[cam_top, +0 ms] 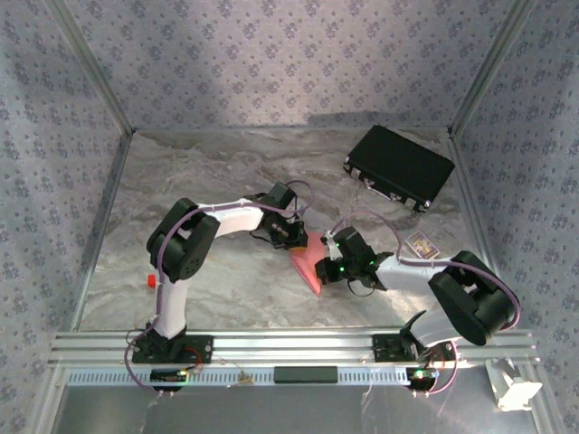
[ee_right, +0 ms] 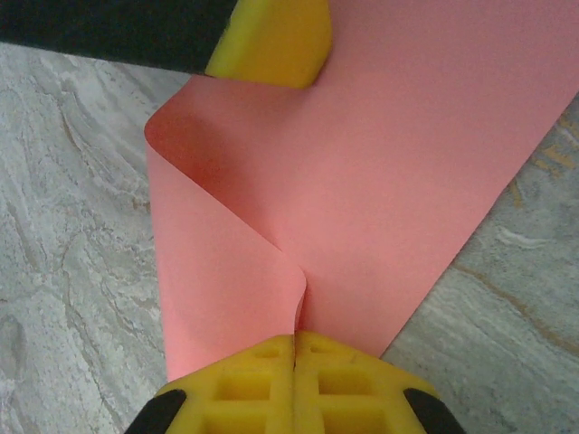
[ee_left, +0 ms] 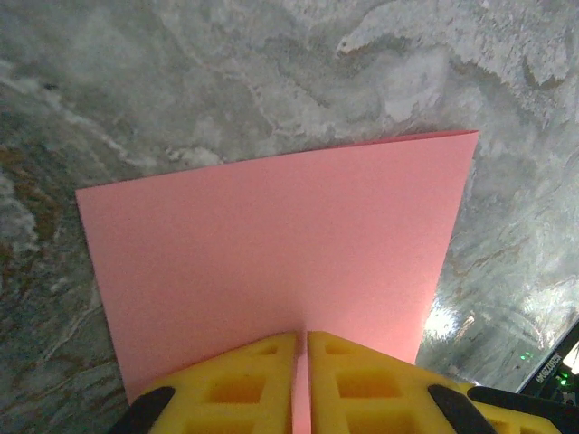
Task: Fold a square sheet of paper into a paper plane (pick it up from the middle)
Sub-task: Third fold the triangle at the center of the table.
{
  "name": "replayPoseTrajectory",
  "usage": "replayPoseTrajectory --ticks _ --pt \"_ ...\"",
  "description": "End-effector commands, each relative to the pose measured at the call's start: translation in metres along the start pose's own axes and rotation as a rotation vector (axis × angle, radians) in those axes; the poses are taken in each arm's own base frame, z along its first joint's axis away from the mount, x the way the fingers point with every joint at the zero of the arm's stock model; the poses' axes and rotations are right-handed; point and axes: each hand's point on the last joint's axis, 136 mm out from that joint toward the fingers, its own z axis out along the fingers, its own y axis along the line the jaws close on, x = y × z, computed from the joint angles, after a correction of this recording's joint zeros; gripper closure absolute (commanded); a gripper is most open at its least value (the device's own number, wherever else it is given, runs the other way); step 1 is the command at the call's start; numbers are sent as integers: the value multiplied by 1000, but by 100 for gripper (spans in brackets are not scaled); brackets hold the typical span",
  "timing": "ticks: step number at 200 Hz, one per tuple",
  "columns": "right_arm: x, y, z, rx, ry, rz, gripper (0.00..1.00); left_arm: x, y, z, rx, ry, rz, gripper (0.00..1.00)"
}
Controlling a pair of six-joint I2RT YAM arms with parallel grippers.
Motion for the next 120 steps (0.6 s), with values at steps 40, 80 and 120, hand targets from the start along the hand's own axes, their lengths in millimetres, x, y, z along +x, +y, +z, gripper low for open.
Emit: replayPoseTrajectory --ticks 40,80,120 --pt "6 -11 3 50 31 13 100 -6 -5 -27 -48 -90 26 80" --pt "6 -13 3 51 24 24 100 -5 -32 -58 86 -203 21 73" --pt "6 -15 3 51 22 29 100 21 -48 -52 226 -176 -31 82"
